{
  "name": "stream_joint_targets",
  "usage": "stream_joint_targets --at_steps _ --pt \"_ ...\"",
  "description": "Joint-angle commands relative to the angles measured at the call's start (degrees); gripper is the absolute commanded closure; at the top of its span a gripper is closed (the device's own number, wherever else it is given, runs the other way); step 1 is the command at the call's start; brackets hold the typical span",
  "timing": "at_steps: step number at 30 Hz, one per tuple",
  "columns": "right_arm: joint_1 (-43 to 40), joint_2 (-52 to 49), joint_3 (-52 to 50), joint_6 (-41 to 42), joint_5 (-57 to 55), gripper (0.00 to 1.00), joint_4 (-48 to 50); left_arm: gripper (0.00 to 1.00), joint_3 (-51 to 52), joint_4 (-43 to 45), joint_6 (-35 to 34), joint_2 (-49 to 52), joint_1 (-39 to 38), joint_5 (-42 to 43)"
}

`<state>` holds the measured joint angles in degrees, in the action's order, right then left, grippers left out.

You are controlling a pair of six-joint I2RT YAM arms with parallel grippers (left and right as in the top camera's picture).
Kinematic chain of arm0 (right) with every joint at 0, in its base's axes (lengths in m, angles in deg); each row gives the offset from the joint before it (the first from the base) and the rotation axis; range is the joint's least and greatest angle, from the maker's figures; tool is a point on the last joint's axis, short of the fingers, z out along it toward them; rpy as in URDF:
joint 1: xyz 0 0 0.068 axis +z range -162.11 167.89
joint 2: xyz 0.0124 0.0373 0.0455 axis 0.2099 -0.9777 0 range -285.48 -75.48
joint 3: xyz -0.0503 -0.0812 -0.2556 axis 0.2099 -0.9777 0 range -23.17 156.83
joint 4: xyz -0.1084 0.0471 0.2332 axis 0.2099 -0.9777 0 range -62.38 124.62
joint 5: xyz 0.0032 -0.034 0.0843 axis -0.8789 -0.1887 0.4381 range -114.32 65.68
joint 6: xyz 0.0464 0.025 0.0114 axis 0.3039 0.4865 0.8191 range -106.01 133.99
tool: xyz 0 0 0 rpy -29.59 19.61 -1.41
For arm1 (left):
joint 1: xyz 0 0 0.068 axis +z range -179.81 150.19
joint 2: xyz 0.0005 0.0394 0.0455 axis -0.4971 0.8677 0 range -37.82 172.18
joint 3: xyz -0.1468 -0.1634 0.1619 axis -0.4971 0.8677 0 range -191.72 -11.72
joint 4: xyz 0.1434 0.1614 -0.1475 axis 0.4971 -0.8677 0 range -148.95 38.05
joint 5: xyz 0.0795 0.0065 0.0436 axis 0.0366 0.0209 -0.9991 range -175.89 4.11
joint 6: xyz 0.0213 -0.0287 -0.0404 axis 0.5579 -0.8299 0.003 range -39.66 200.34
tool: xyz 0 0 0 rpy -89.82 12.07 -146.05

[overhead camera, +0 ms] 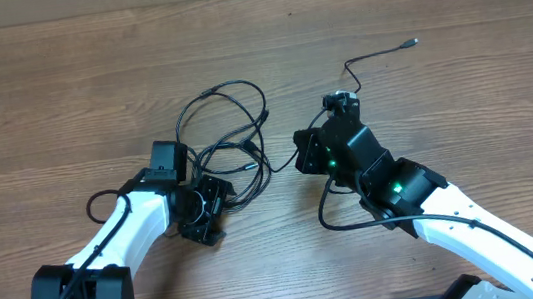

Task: Untangle cables

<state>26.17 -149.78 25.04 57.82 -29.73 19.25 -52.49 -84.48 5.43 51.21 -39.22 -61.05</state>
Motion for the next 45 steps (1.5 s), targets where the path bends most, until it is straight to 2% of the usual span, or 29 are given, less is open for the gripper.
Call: stream_joint_targets --at_steps 1,2,4,6,7,10,12,14,15,16,18,20,21,25,27,30,36,39,44,45 --pt "-0.09 1.03 0.79 -0.63 -0.31 0.96 0.11 0.27 0.57 1.09 -3.80 -0.28 -1.31 -8.44" --pt "-0.09 1.09 0.79 -0.63 -0.22 0.96 0.11 0.31 0.57 1.79 -3.85 -0.28 -1.97 -10.29" --pt "-0.09 1.18 0.79 -0.66 0.98 0.96 0.11 0.54 0.57 3.43 -4.00 -0.28 -3.26 -13.55" --pt "-0.13 1.25 0.79 -0.72 0.96 0.96 -0.31 0.87 0.55 4.63 -3.96 -0.28 -4.13 -16.33" --pt "-0.52 1.36 0.79 -0.83 0.76 0.96 -1.25 0.96 0.52 5.22 -3.96 -0.28 -4.11 -19.32" --pt "-2.58 3.06 0.79 -0.63 0.98 0.96 -7.65 0.96 -1.46 5.51 -1.27 -0.42 -0.20 -23.74" --pt "-3.96 4.37 0.79 -0.66 1.42 0.96 -13.16 0.96 -5.44 5.05 3.34 -0.46 4.83 -21.38" --pt "-4.28 5.25 0.79 -2.75 7.85 0.96 -17.57 0.96 -10.58 3.30 4.92 -0.46 9.66 -17.42" --pt "-4.20 5.33 0.79 -5.51 11.74 0.96 -18.01 0.96 -12.50 2.56 4.92 -0.46 11.17 -16.09" --pt "-3.43 5.42 0.79 -14.75 24.46 0.96 -17.90 0.96 -15.54 1.99 5.18 -0.46 13.14 -14.99" --pt "-2.51 5.66 0.79 -24.44 36.06 0.96 -18.88 0.96 -18.03 1.97 6.12 -0.46 14.34 -16.06" --pt "-2.34 6.34 0.79 -25.64 33.99 0.96 -22.71 0.95 -19.63 1.86 8.13 -0.46 15.17 -18.58" --pt "-2.82 7.15 0.79 -23.91 27.45 0.96 -26.80 0.95 -20.68 1.38 10.19 -0.46 15.98 -20.11" --pt "-6.97 10.23 0.79 -10.91 4.92 0.96 -37.40 0.95 -23.41 -1.57 14.27 -0.46 19.87 -21.24" --pt "-12.39 12.85 0.79 -1.92 -6.73 0.96 -43.60 0.96 -25.27 -4.39 15.43 -0.46 23.58 -21.20" --pt "-21.29 15.10 0.79 3.34 -14.60 0.96 -46.51 0.96 -27.19 -8.09 17.53 -0.46 28.24 -21.20" --pt "-38.07 14.23 0.76 2.60 -14.75 0.96 -41.75 0.96 -27.56 -13.97 21.38 -0.44 35.06 -21.18" --pt "-40.00 13.66 0.76 0.35 -10.78 0.96 -40.48 0.96 -27.56 -16.65 21.99 -0.44 35.30 -20.31" --pt "-39.36 13.40 0.76 -12.55 -2.08 0.96 -31.30 0.96 -27.52 -19.02 30.38 -0.33 30.88 -7.54" --pt "-39.36 13.40 0.76 -13.11 -1.75 0.96 -30.34 0.95 -27.52 -19.21 31.17 -0.33 29.81 -6.62"
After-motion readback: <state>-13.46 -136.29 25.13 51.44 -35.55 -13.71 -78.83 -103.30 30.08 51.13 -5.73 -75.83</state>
